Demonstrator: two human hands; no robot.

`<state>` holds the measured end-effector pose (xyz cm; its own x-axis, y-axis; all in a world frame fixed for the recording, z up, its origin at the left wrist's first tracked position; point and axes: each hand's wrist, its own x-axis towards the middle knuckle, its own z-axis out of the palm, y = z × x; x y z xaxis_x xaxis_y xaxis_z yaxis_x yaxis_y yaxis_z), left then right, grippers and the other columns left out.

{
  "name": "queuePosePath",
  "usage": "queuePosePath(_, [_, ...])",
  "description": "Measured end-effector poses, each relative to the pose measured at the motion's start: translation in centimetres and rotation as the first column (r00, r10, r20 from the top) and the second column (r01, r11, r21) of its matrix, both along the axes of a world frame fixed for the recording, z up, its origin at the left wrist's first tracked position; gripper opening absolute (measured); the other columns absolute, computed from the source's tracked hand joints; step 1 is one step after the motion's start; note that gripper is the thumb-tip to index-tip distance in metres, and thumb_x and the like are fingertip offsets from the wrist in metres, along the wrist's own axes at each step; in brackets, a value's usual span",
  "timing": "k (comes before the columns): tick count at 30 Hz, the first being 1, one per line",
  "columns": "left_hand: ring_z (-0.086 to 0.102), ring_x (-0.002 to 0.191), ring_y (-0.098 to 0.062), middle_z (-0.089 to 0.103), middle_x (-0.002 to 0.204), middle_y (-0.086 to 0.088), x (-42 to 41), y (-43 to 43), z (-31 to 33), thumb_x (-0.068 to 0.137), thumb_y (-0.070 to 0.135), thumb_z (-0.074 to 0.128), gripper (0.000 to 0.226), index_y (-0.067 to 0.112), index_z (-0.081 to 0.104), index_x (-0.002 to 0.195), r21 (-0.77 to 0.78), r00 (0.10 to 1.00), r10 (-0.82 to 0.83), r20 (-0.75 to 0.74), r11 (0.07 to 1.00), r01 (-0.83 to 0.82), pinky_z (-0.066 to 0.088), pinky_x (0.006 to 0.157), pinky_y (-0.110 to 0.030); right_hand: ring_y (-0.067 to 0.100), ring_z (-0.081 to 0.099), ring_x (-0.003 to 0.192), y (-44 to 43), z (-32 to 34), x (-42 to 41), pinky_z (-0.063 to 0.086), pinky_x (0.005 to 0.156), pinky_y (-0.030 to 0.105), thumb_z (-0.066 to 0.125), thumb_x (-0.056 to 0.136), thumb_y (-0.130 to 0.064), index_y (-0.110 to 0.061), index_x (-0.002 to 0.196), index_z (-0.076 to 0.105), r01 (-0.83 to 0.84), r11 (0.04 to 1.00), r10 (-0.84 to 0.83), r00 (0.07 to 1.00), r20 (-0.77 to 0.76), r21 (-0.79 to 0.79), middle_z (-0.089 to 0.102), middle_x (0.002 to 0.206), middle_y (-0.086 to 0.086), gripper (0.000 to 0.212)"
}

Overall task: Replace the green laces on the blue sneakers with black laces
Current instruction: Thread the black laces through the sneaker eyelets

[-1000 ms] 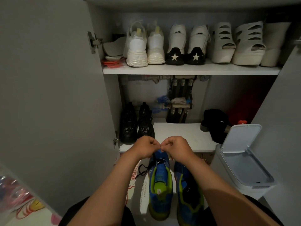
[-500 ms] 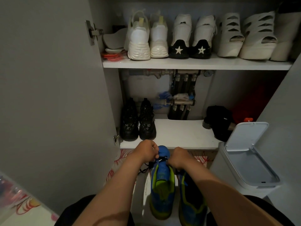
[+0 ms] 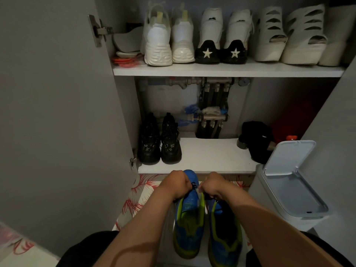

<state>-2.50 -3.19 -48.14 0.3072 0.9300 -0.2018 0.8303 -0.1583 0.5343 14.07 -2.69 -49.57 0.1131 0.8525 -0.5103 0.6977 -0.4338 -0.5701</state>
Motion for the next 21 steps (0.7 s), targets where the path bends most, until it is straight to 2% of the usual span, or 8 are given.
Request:
queuePosePath(3, [0.065,0.081,-0.028,0.069,0.085,-0.019,0.2,-0.1,-0.2,0.089,0.013,0.054,0.026,-0.004,0.071,0.081,-0.001,0.999,-0.027,-0.038,1.0,0.027,0.054,0.071,-0.038,0.019,0.052,0.045,-0.1,0.3,0.0,0.043,0.048,0.024,0.071,0.08,-0.011,0.005,0.094,0.07,-0.002,1.0,0.002,1.0,-0.009,-0.008,0.06,0.062,0.012,0.022])
queuePosePath(10, [0.062,0.078,-0.024,0.065,0.079,-0.015,0.8,-0.3,-0.1,0.088,0.012,0.053,0.024,-0.001,0.07,0.077,0.021,0.994,-0.032,-0.109,0.999,0.034,0.048,0.065,-0.031,0.015,0.048,0.036,-0.3,0.5,0.1,0.04,0.045,0.021,0.067,0.083,-0.007,0.006,0.099,0.07,-0.004,1.0,0.003,0.999,-0.052,-0.023,0.057,0.056,0.01,0.021])
queuePosePath(13, [0.057,0.072,-0.022,0.049,0.062,-0.005,1.1,-0.5,0.0,0.089,0.012,0.052,0.031,0.008,0.054,0.058,0.04,0.99,-0.014,-0.143,0.999,0.019,0.041,0.061,-0.028,0.015,0.049,0.037,-0.3,0.4,0.0,0.04,0.044,0.022,0.067,0.083,-0.007,0.005,0.099,0.07,-0.001,1.0,0.0,0.998,-0.059,-0.024,0.058,0.057,0.01,0.02])
queuePosePath(15, [0.058,0.072,-0.025,0.044,0.058,-0.002,1.1,-0.6,0.0,0.088,0.01,0.052,0.036,0.013,0.045,0.053,0.046,0.99,0.005,-0.144,0.999,0.002,0.04,0.06,-0.028,0.015,0.05,0.037,-0.2,0.4,0.0,0.042,0.045,0.022,0.066,0.082,-0.006,0.005,0.098,0.069,0.005,1.0,-0.007,0.998,-0.059,-0.022,0.059,0.058,0.011,0.019])
queuePosePath(18, [0.064,0.081,-0.028,0.052,0.066,-0.004,1.1,-0.5,-0.1,0.089,0.012,0.054,0.033,0.013,0.05,0.056,0.033,0.99,0.005,-0.139,0.999,0.0,0.042,0.062,-0.028,0.017,0.054,0.042,-0.1,0.3,-0.1,0.046,0.05,0.026,0.064,0.082,-0.005,0.005,0.099,0.069,0.011,1.0,-0.013,0.998,-0.069,-0.025,0.063,0.067,0.013,0.02])
queuePosePath(21, [0.062,0.08,-0.024,0.062,0.077,-0.01,0.9,-0.3,-0.2,0.09,0.013,0.056,0.024,0.009,0.062,0.067,0.003,0.993,0.004,-0.119,1.0,-0.003,0.046,0.065,-0.028,0.018,0.056,0.046,0.0,0.2,-0.1,0.047,0.052,0.028,0.063,0.082,-0.005,0.005,0.098,0.069,0.004,0.999,-0.006,0.998,-0.063,-0.033,0.064,0.069,0.015,0.02])
